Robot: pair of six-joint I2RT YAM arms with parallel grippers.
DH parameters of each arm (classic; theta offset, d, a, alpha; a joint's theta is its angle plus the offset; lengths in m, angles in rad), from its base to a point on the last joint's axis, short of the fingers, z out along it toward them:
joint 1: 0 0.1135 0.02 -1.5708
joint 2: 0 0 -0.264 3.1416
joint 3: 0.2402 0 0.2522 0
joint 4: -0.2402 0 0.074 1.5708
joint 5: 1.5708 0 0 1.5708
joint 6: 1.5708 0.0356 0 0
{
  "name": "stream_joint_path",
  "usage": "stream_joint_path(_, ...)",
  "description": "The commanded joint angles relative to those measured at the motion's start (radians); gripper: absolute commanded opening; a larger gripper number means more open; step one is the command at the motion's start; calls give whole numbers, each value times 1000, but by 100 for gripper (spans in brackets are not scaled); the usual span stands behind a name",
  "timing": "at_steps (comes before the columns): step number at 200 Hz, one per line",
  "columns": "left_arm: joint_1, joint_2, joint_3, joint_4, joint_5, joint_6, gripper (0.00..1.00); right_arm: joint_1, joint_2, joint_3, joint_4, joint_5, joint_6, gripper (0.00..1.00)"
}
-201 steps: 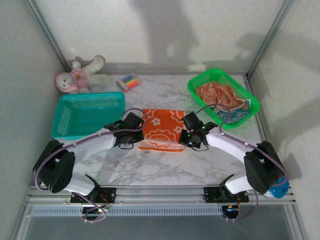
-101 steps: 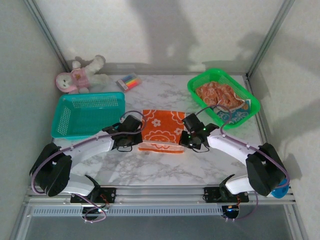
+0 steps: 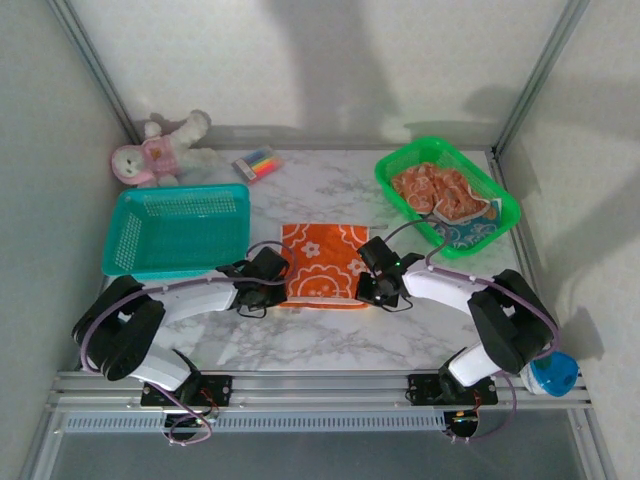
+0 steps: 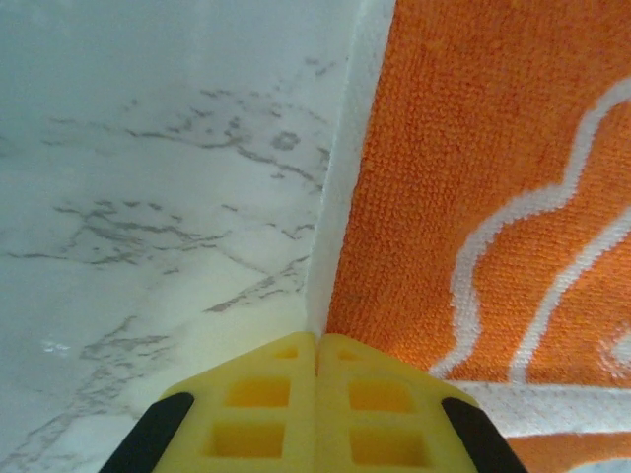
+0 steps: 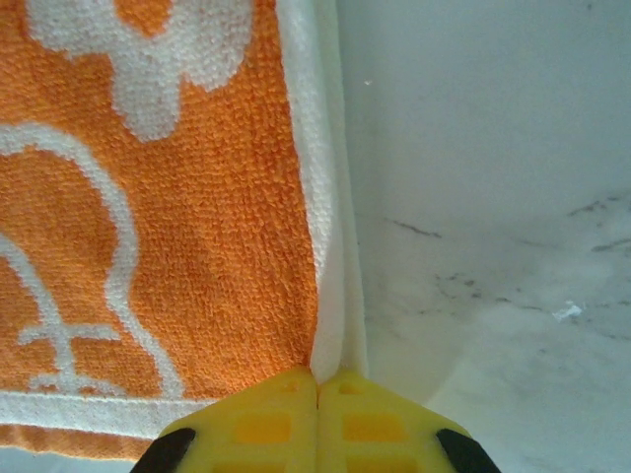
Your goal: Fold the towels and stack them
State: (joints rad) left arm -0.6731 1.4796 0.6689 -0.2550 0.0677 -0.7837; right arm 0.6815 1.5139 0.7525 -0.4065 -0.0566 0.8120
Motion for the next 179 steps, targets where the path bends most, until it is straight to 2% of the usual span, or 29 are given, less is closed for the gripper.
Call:
stream_joint_path(1, -14, 30, -11, 12, -8, -19, 0, 9, 31, -18, -16, 23, -1, 0)
stream_joint_path(74, -15, 8, 18, -41, -45, -10, 0, 10, 12, -3, -39, 37, -13, 0)
stream_joint_path(128, -10, -60, 186, -201, -128, 14, 0, 6, -100, 113, -181, 90, -61, 0)
stream_joint_path(179, 3, -97, 304, -281, -164, 31, 0, 3, -163, 189, -247, 107, -72, 0)
